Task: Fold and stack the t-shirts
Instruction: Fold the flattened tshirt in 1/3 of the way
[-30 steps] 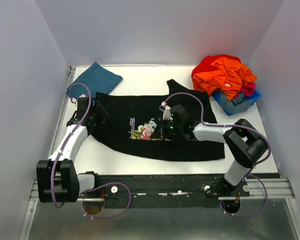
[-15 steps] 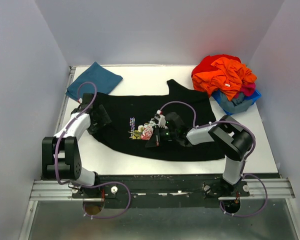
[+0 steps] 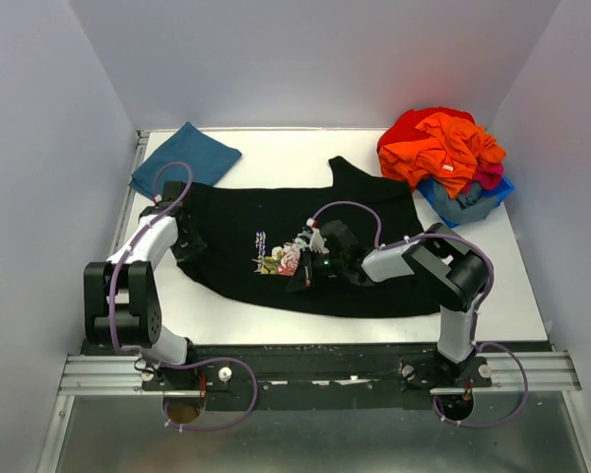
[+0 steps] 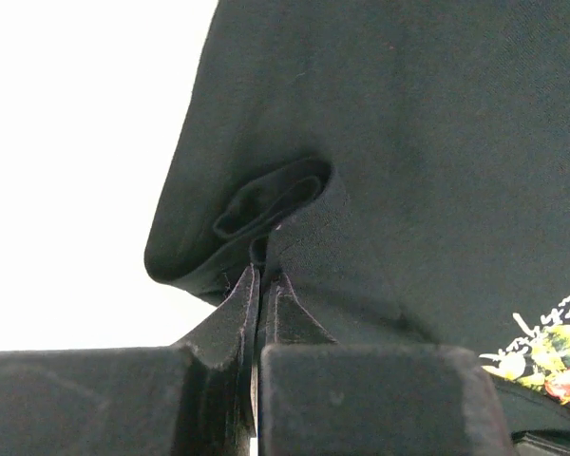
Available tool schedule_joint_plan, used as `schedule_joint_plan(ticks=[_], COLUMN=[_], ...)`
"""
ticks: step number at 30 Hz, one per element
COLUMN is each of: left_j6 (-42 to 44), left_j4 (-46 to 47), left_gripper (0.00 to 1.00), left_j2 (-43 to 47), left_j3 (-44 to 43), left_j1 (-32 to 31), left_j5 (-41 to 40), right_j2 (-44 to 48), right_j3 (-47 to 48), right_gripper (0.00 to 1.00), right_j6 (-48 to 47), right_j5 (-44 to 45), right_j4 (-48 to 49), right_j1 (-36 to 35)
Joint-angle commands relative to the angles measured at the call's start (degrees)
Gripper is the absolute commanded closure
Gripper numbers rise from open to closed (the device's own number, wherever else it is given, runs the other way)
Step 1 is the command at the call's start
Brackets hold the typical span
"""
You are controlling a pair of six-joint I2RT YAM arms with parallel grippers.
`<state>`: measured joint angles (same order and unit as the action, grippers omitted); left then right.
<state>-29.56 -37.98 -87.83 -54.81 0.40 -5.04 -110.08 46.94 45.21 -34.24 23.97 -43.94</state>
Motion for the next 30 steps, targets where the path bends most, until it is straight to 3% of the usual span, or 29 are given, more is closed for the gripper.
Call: schedule_joint_plan(ticks=[1,8,11,16,17,18,24,30], left_j6=[-0.58,-5.84,-8.4,-14.11,-16.38,-18.58,-17.82,-16.22], left_j4=[-5.43,-14.83,-16.07,-22.83,-25.02,-26.96,-22.34,-13.62], left_gripper=[1.0,0.96,0.92,0.44,0.17,0.01,0.01,0.01], left_j2=[7.58,14.17,17.95,24.36,26.03,27.61,33.96,23.95], left_j3=[1.02,1.28,4.0,4.7,5.49,6.2,8.4,6.91], left_j1=[2.32,2.94,2.94,3.29,3.46,3.9,5.57,5.57], left_j5=[-5.76,-10.69,-8.07,-7.79,-8.75,-9.89,-9.3,-6.56], right_j2=[-1.63,-2.15,-1.8,-1.19,-1.1,-1.1,-0.75,0.22], right_j3=[1.66,2.72,2.81,2.81,2.72,2.72,2.19,1.67], right_gripper=[0.99,0.99,0.99,0.99,0.99,0.99,0.99,0.99], right_j6=[-0.56,-0.74,-1.0,-1.35,-1.35,-1.53,-1.0,-1.18], right_j5=[1.1,3.12,3.65,4.62,4.71,4.79,4.27,3.91], right_j4=[-4.45,-7.88,-8.41,-9.11,-9.29,-9.38,-8.41,-7.27], right_j1=[-0.44,-0.44,-0.44,-0.44,-0.44,-0.35,-0.35,-0.44])
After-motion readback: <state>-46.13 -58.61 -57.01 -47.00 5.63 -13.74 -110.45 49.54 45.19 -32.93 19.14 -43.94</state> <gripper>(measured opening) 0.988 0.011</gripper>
